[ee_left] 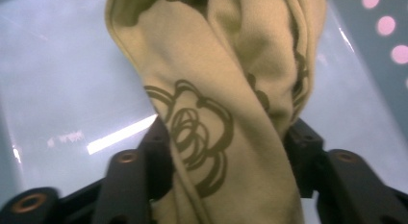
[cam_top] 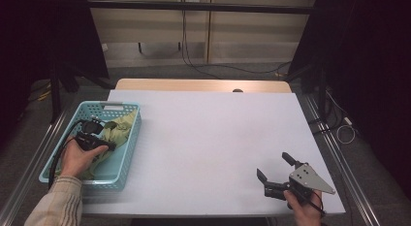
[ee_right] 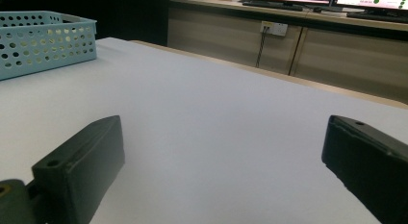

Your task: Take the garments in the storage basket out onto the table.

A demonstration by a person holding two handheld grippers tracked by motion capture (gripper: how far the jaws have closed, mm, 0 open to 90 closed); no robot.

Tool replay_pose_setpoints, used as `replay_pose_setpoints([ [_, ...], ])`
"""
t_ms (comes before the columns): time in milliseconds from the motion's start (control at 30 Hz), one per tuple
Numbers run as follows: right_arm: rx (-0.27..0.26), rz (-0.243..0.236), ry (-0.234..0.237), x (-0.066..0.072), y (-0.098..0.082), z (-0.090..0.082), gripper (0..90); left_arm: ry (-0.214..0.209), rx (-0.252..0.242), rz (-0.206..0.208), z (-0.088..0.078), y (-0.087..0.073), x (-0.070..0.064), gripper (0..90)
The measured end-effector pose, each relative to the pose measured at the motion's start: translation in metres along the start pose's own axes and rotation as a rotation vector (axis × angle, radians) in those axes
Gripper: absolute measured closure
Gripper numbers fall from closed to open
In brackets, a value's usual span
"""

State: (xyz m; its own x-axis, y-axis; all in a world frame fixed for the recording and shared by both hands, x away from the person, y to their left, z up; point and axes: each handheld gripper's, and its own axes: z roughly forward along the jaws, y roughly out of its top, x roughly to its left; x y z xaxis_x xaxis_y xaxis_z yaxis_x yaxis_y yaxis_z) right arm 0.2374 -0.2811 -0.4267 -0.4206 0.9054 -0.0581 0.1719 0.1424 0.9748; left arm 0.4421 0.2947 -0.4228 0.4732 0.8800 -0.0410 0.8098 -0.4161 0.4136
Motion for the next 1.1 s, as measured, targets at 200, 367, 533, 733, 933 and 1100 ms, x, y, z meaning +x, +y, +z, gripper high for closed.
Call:
replay_pose_setpoints([
  [200, 0.000, 0.003, -0.002, 0.000, 0.000, 0.000, 0.6, 0.018, 0.016, -0.003, -0.002, 0.001, -0.004, 60.1],
  [367, 0.000, 0.002, 0.000, 0.000, 0.000, 0.000, 0.6, 0.007, 0.016, -0.002, -0.003, 0.002, -0.002, 63.1],
  [533, 0.002, 0.002, -0.004, -0.001, 0.000, 0.000, 0.5, -0.004, -0.006, -0.038, -0.007, 0.000, -0.004, 63.9],
  [733, 0.001, 0.000, -0.005, -0.001, 0.000, 0.000, 0.5, 0.005, -0.037, -0.019, -0.018, -0.001, -0.002, 64.2],
  [933, 0.000, 0.003, -0.004, 0.000, 0.000, 0.000, 0.5, 0.019, -0.062, -0.010, -0.025, -0.002, 0.000, 64.2],
  [1100, 0.001, 0.001, -0.009, -0.001, 0.000, -0.001, 0.5, 0.008, -0.072, -0.045, -0.026, -0.004, -0.002, 64.2],
])
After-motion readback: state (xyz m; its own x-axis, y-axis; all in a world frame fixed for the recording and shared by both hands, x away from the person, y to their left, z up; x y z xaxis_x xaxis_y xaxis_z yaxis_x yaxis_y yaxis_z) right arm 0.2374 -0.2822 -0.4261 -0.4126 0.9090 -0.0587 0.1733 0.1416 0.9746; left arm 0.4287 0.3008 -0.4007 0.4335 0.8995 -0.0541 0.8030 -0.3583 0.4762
